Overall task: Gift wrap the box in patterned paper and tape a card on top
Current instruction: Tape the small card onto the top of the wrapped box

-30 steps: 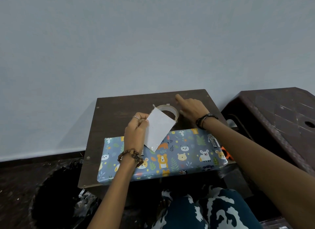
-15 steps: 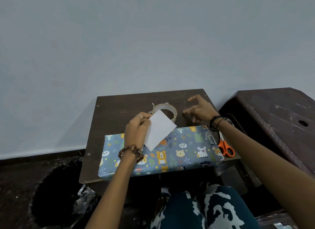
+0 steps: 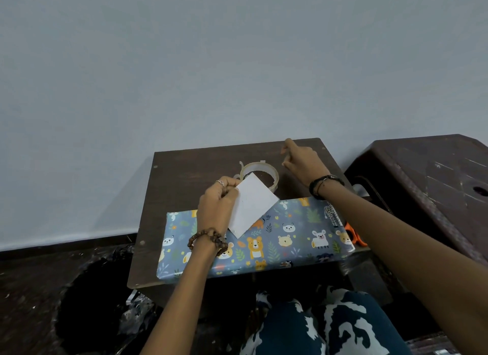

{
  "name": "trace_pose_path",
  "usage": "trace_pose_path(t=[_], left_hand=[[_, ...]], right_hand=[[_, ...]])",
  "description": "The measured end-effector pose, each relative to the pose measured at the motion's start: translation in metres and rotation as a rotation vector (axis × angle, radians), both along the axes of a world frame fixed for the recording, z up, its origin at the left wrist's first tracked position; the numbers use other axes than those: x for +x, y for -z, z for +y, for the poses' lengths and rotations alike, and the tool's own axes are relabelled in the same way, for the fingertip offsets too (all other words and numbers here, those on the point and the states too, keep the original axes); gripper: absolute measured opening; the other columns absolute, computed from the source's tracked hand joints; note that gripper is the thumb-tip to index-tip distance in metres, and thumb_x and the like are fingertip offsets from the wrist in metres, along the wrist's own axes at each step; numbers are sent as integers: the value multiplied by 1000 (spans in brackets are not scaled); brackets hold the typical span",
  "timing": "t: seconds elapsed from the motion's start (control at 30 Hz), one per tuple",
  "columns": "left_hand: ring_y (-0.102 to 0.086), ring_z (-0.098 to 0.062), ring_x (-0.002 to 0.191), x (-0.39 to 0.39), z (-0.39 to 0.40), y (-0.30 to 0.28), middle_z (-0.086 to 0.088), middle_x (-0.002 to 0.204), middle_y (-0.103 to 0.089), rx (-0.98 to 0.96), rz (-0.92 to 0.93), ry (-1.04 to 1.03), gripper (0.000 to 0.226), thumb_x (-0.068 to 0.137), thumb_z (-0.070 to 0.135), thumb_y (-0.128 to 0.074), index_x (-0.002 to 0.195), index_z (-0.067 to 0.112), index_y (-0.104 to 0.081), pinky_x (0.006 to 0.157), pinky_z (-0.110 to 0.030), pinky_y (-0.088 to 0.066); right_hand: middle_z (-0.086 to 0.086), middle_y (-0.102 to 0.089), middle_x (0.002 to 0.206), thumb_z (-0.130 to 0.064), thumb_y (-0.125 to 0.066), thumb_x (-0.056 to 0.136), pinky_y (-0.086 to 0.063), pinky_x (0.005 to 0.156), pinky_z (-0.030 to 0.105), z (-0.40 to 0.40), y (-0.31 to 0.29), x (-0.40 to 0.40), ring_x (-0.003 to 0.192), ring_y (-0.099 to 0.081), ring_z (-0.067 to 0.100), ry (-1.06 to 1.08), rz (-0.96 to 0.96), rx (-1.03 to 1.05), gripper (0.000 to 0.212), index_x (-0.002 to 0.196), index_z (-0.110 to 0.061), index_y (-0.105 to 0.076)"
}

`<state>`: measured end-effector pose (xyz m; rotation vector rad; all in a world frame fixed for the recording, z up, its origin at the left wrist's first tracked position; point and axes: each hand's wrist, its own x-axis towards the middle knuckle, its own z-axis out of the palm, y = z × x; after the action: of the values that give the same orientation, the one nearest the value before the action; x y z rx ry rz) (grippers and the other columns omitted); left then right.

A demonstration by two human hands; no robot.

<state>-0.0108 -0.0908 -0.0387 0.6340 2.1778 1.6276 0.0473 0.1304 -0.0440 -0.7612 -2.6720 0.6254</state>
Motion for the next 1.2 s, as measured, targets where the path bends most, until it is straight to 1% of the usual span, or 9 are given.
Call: trace_pose_path(t=[0.3,0.47,0.57,0.67,0.73,0.83,0.93,1.07,1.2], left_hand=[[-51,-14,63,-1,1,1,12,67,-62,-8,12,4,29,89,9,-49,73,29,-60,60,-31,-40],[-51,-16,62,-2,0,2,16,60,-62,-5,12,7,30,89,8,-48,72,30,-60,58,-32,-39],[-52,-15,62,-1,0,0,11,66,-62,1,14,8,28,89,8,-48,75,28,-61,59,-31,-39],[-51,-17,64,-1,0,-1,10,68,-61,3,16,11,29,89,7,-48,74,28,-60,59,-31,-38],[-51,-18,64,0,0,-1,9,67,-60,-4,19,10,29,89,7,-48,73,28,-60,58,-30,-37],[-50,-19,64,0,0,-2,7,67,-60,-16,27,15,30,89,7,-48,72,29,-60,58,-30,-37],[-52,-22,63,0,0,-2,1,69,-62,-34,32,34,29,88,9,-48,71,29,-61,57,-31,-38],[-58,-17,71,5,-4,-8,9,80,-66,-116,93,98,16,76,29,-48,70,36,-61,57,-24,-40],[-56,-12,106,11,-1,-12,23,124,-56,-325,361,212,15,86,20,-54,86,32,-62,76,-22,-39]], right_hand=[[10,-67,90,-2,-54,85,-38,62,31,-6,9,-12,84,-59,33,-3,-118,184,29,112,-8,-48],[8,-70,88,-17,-64,81,-47,74,36,2,13,-7,97,-58,27,111,-75,12,30,108,-14,-53],[5,-73,87,-16,-64,84,-48,85,40,0,7,-1,100,-61,25,72,-109,-61,31,112,-10,-50],[5,-73,102,-3,-57,84,-46,91,37,-2,3,9,108,-59,22,25,-173,-162,36,117,-8,-44],[5,-70,111,4,-51,82,-45,89,36,-4,1,16,111,-57,25,-8,-225,-163,42,121,-9,-40],[9,-70,110,4,-46,81,-46,82,35,-9,-2,22,107,-56,31,-26,-231,-135,43,122,-8,-40],[15,-67,101,-4,-50,84,-47,78,35,-16,-9,19,95,-59,33,57,-142,-98,28,112,-9,-49],[9,-69,101,2,-48,83,-50,86,34,-33,-21,-8,96,-63,23,-32,62,-121,24,97,-9,-65],[9,-67,113,-5,-52,92,-41,89,20,-48,-30,-43,107,-60,21,-154,-21,-147,22,108,-5,-66]])
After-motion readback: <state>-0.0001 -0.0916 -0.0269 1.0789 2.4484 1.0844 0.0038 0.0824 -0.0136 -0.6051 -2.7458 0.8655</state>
